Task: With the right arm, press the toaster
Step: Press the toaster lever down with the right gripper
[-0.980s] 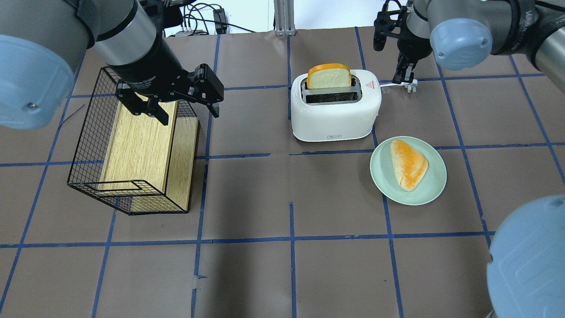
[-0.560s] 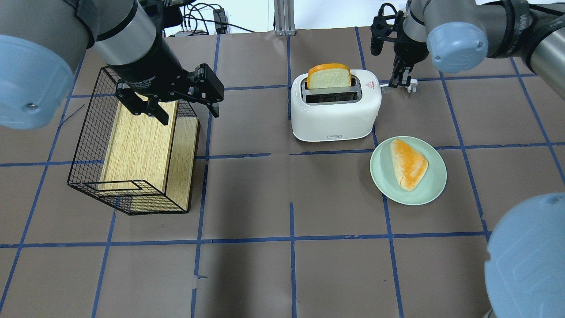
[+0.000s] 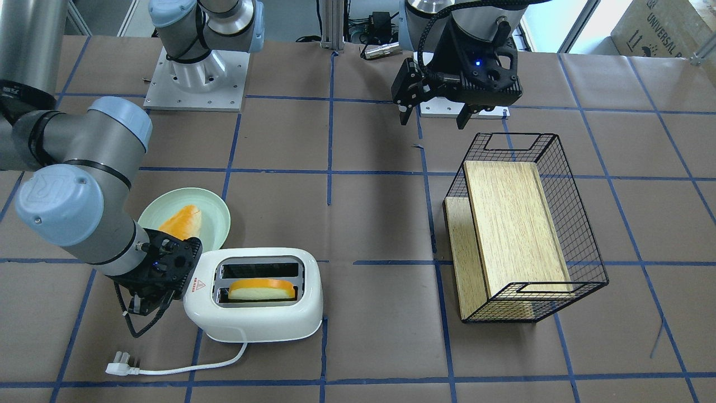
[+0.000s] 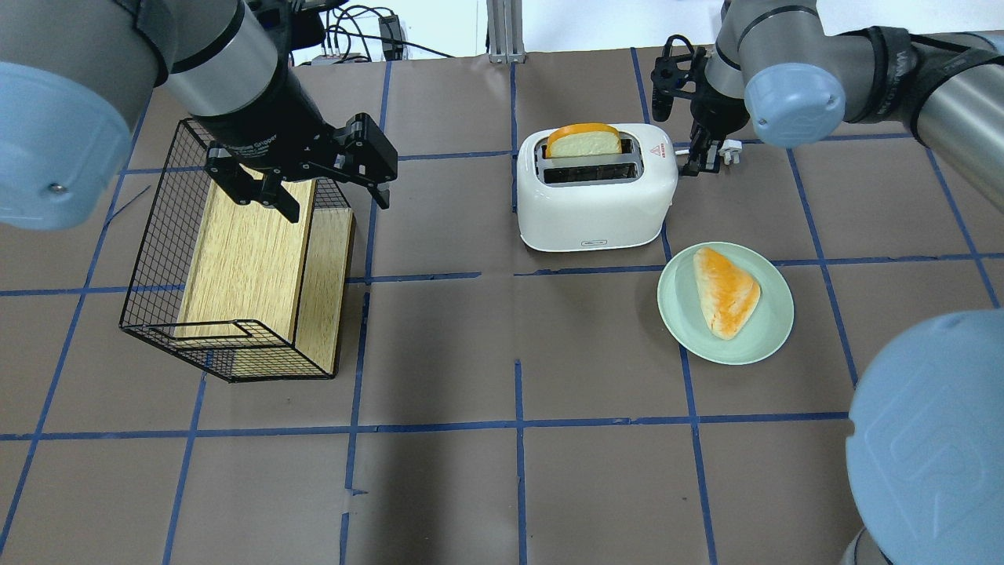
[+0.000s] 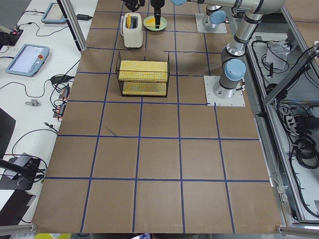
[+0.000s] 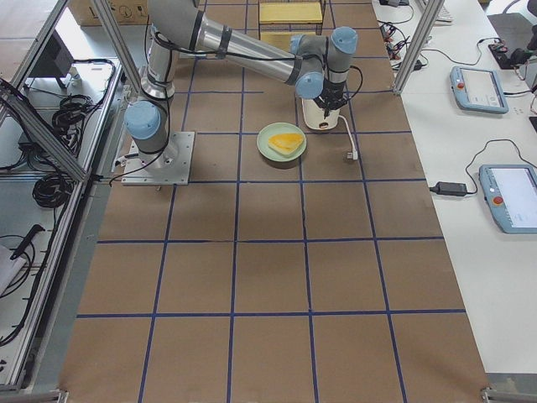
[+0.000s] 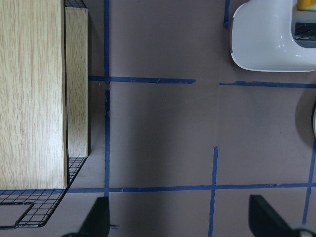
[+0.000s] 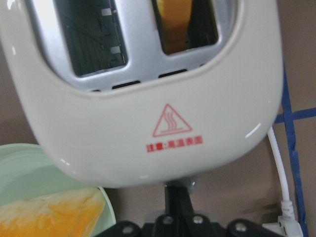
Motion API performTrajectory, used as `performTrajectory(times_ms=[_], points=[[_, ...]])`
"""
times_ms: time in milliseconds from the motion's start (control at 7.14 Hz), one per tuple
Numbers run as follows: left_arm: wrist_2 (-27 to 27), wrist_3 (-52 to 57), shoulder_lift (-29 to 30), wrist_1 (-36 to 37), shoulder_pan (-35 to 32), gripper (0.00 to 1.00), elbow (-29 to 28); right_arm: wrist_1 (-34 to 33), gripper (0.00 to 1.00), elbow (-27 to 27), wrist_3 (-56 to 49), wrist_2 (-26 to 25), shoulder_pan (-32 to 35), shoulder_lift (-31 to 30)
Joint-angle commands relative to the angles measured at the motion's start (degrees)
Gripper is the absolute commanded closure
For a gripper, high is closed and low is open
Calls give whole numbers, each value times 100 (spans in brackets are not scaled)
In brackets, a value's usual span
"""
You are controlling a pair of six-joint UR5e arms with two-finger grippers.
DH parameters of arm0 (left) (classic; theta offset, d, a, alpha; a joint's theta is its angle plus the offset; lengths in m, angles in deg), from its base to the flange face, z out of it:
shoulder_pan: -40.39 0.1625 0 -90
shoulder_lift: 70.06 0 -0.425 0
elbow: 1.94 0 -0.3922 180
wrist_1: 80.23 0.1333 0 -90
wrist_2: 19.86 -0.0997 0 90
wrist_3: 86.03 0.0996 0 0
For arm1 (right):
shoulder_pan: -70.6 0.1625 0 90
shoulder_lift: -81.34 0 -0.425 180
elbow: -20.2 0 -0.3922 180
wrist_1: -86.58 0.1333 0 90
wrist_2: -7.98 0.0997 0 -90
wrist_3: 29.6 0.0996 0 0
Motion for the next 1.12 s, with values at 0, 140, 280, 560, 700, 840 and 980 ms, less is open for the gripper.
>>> performTrajectory(times_ms=[0,140,280,560,700,840,980], points=[[0,0,-4,0,0,0,0,-275,96,-26,-42,-5,-4,110],[0,0,-4,0,0,0,0,-284,96,-34,-50,-5,-4,162],[0,0,-4,0,0,0,0,-293,96,-35,-50,-5,-4,172],[0,0,5,0,0,0,0,-293,96,-35,-59,4,-13,250],[0,0,5,0,0,0,0,-293,96,-35,-50,4,-13,251],[0,0,-4,0,0,0,0,-293,96,-35,-42,4,-13,251],[0,0,5,0,0,0,0,-293,96,-35,-42,13,-13,251]])
